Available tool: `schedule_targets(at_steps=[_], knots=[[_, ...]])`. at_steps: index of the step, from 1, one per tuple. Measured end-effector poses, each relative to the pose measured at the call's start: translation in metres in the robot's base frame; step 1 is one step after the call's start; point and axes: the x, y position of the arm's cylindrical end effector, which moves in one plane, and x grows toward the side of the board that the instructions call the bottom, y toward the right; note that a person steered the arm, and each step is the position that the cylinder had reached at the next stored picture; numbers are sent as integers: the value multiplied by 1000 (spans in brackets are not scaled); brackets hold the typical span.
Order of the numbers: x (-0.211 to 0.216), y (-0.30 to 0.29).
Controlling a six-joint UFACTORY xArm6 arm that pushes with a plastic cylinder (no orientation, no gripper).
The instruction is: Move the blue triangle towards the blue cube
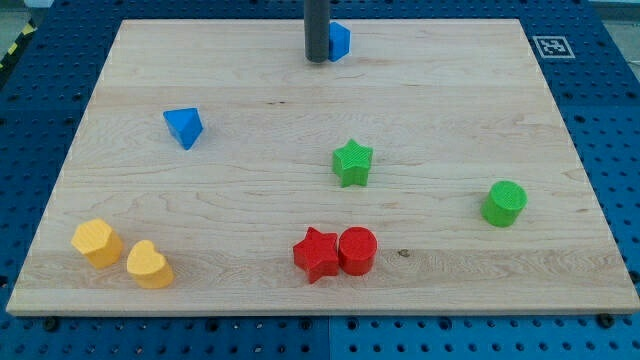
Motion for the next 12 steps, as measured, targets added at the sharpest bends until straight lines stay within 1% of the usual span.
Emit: schedule_targets(at_steps=[1, 2, 4, 5, 6, 7, 8, 9, 10, 11, 12], knots=[[-2, 3], [13, 4], [105, -16], [144, -40], [170, -65], [188, -72], [218, -95], [216, -166], [174, -196], [171, -196], [168, -183]])
